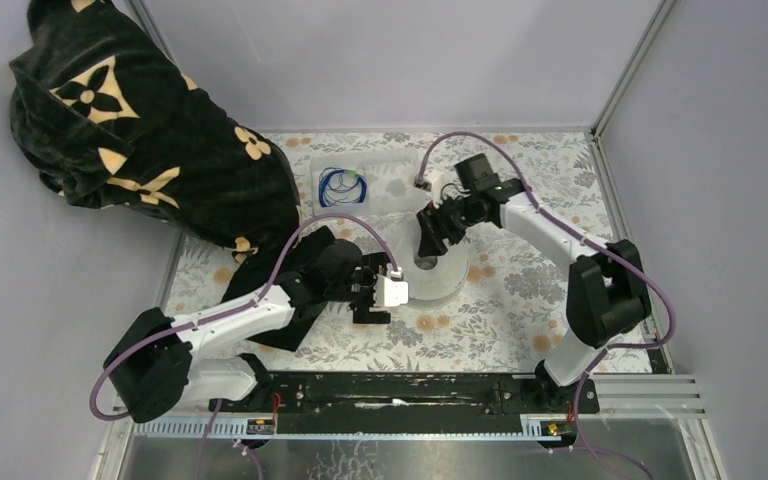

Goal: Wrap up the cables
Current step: Wrap the cable around the cable reel.

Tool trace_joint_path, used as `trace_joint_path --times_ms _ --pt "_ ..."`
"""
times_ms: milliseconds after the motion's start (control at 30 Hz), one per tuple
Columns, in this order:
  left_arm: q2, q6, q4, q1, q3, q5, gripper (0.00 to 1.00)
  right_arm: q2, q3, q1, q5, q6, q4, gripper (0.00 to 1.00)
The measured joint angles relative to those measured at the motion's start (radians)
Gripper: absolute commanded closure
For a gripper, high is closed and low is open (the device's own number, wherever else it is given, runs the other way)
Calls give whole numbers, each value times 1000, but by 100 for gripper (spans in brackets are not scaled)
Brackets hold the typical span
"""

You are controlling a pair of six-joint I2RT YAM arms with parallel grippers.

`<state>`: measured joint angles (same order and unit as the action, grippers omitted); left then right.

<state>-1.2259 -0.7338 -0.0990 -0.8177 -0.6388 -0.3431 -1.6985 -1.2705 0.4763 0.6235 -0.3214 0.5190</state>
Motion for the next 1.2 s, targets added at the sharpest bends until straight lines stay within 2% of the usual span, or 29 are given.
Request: trace_joint_path --times_ms 167,433,667,1200 --pt "-33 -78 -1 -6 -16 -66 0 95 22 -90 8 0 9 30" --pt "-156 -201 -11 -45 -116 -64 0 219 138 -170 27 3 -2 29" --pt "-233 -263 -14 -85 -167 -32 3 228 166 -232 61 5 -13 30" --pt "-312 -299 32 -93 -189 39 12 228 178 -245 105 8 -28 30"
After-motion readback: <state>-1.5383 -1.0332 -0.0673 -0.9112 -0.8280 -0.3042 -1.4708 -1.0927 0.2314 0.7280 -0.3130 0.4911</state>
